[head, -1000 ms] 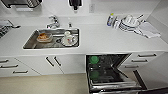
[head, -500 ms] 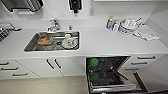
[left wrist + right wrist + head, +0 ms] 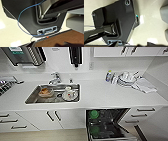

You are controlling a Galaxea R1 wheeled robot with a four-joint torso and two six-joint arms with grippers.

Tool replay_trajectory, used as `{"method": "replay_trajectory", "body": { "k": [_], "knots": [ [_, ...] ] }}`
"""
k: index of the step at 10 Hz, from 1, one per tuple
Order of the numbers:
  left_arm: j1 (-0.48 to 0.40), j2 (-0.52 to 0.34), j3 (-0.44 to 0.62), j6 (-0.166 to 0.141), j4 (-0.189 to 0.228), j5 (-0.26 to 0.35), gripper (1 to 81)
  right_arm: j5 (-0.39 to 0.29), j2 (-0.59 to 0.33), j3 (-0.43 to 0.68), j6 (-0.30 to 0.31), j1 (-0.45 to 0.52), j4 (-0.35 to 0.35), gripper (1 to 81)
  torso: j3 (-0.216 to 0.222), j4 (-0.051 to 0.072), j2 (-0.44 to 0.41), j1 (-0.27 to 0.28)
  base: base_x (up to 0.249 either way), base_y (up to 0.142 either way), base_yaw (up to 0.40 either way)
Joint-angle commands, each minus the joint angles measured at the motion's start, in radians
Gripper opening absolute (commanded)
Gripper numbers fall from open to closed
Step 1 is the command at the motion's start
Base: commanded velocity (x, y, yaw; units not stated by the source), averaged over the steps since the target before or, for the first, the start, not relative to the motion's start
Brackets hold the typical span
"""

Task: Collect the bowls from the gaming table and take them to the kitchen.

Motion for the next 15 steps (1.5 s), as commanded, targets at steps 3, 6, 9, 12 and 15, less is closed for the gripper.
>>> {"method": "replay_trajectory", "body": {
  "k": [3, 6, 9, 12, 15],
  "knots": [
    [0.028, 0.01, 0.002, 0.01, 0.001, 0.063, 81.1, -0.044, 0.078, -0.117, -0.015, -0.084, -0.047, 81.1, 0.0, 0.0, -0.17, 0.108, 0.0, 0.0, 0.0],
    [0.028, 0.01, 0.002, 0.01, 0.002, 0.063, 81.1, -0.044, 0.115, -0.16, -0.026, -0.099, -0.047, 81.1, -0.066, 0.0, -0.277, 0.174, 0.0, 0.0, 0.0],
    [0.028, 0.008, 0.002, 0.012, 0.004, 0.063, 81.1, -0.044, 0.141, -0.171, -0.026, -0.078, -0.051, 81.1, -0.036, 0.0, -0.356, 0.223, 0.0, 0.0, 0.0],
    [0.028, -0.001, 0.002, 0.01, 0.001, 0.063, 81.1, -0.05, 0.191, -0.188, -0.023, -0.013, -0.045, 81.1, -0.081, 0.0, -0.449, 0.278, 0.0, 0.0, 0.0],
    [0.028, -0.003, 0.002, 0.01, 0.001, 0.063, 81.1, -0.046, 0.228, -0.197, -0.009, 0.074, -0.033, 81.1, -0.085, 0.0, -0.558, 0.347, 0.0, 0.0, 0.0]
  ]
}}
